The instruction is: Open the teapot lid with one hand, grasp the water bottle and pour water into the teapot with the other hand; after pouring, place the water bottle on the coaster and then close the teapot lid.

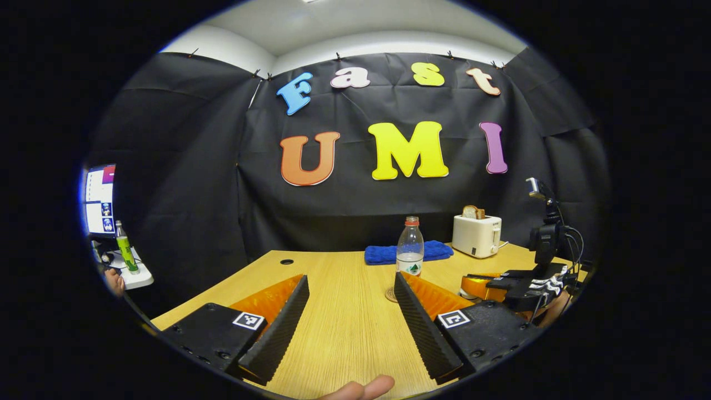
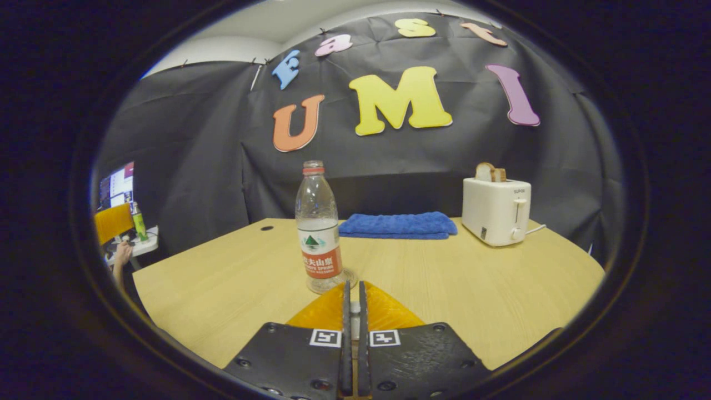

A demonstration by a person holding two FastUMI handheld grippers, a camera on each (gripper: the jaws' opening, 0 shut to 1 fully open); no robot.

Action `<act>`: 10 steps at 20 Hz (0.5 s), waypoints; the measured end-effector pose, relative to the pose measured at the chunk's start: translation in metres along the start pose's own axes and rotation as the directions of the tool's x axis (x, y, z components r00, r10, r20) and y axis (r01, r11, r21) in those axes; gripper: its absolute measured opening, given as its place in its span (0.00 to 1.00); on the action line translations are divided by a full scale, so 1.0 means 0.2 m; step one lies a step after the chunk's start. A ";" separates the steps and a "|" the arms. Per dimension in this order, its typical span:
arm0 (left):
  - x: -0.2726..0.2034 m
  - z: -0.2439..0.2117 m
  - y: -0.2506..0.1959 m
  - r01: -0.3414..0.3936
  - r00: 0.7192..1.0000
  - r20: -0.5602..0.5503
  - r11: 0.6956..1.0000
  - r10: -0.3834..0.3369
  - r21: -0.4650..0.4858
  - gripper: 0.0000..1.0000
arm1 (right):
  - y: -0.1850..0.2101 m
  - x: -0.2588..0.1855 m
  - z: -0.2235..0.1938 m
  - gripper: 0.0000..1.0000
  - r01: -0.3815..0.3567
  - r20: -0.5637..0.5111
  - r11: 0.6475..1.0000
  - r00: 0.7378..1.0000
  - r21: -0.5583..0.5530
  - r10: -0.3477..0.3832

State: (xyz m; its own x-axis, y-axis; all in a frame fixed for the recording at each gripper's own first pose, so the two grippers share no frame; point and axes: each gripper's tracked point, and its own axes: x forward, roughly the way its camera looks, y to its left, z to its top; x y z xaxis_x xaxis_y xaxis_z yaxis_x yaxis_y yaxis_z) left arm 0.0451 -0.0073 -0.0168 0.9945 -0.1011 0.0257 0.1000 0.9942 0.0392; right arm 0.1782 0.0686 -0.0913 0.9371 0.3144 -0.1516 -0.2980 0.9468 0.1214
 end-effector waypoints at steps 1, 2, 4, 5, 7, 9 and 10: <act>0.04 -0.01 0.00 0.002 1.000 0.002 1.000 -0.002 0.017 0.97 | 0.01 0.00 -0.01 0.04 -0.002 -0.004 1.000 1.000 -0.002 0.002; 0.05 -0.02 0.01 -0.005 1.000 -0.006 0.999 0.005 0.034 0.97 | 0.00 0.00 0.00 0.04 -0.001 -0.002 1.000 1.000 -0.004 0.001; 0.06 -0.04 0.02 -0.011 1.000 -0.023 0.999 0.012 0.044 0.97 | 0.01 -0.01 0.02 0.07 -0.005 0.012 1.000 1.000 -0.019 0.005; 0.07 -0.05 0.01 -0.009 0.999 -0.033 0.999 0.010 0.036 0.97 | 0.00 -0.03 0.03 0.08 0.003 0.015 1.000 1.000 -0.025 -0.003; 0.07 -0.06 0.01 -0.005 0.999 -0.043 1.000 0.006 0.020 0.97 | 0.00 -0.06 0.07 0.11 0.015 0.029 0.999 0.999 -0.036 -0.014; 0.07 -0.06 0.02 -0.011 0.999 -0.050 1.000 0.011 0.011 0.98 | -0.03 -0.12 0.12 0.24 0.045 0.045 0.998 0.998 -0.040 -0.044; 0.07 -0.06 0.02 -0.007 0.999 -0.053 1.000 0.007 0.006 0.97 | -0.04 -0.16 0.14 0.31 0.058 0.053 0.998 0.997 -0.039 -0.056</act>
State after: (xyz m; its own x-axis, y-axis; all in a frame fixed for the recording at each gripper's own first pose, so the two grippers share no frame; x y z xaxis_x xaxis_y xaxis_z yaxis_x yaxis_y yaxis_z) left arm 0.0594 -0.0051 -0.0274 0.9954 -0.0916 -0.0267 0.0927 0.9947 0.0454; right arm 0.1565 0.0485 -0.0594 0.9607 0.2568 -0.1056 -0.2500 0.9654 0.0735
